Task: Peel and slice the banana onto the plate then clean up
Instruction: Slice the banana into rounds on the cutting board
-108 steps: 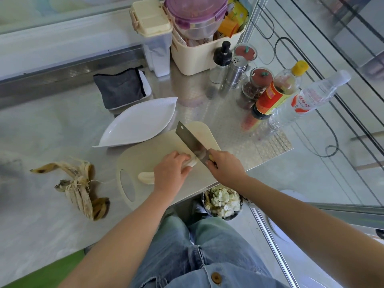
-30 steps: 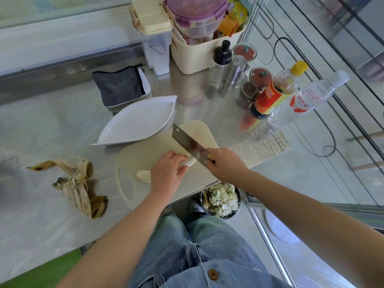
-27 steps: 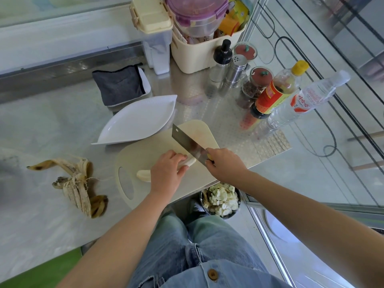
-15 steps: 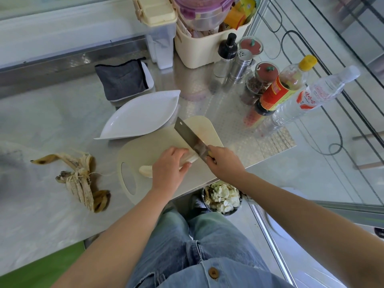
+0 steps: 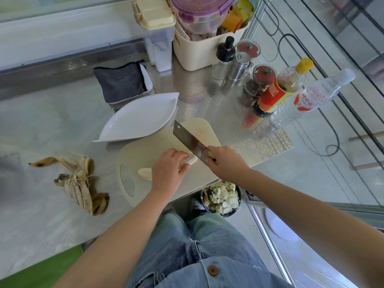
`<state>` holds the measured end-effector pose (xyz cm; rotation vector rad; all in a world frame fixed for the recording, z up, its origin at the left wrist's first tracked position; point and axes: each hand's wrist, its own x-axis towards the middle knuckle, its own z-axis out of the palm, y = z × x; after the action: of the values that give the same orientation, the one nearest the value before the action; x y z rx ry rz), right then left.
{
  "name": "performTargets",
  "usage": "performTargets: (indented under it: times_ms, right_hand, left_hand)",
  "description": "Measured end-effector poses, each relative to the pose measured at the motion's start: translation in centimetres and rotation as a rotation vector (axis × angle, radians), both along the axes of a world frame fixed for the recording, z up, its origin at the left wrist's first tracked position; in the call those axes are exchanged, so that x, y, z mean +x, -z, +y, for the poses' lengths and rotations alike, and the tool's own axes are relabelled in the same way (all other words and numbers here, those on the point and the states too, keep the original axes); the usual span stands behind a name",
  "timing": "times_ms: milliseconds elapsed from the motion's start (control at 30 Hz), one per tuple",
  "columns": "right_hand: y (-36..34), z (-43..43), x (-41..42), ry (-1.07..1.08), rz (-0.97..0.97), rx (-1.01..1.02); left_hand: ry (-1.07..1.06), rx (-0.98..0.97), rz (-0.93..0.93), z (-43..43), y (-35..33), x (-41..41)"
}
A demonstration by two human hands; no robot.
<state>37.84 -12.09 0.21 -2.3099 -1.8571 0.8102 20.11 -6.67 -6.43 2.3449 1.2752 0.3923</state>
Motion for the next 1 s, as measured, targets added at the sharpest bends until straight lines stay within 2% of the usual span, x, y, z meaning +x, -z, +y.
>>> performTargets:
  times_ms: [400,633,1000]
  right_hand:
    - [2.8,-0.3,-1.4,0.052,0.002,-0.026]
    - [0.8,0.4,-0.3,0.064,0.04,0.074]
    - [0.1,0.0,-0.1,-0.006,-0.002,0.01]
  left_hand:
    - [-0.01,-0.004,0.003,-0.1,-0.2,0.1]
    - [-0.012,0.0,0.023,-0.1,0.0,0.0]
    - [-0.016,-0.008,0.014,-0.1,0.1,0.1]
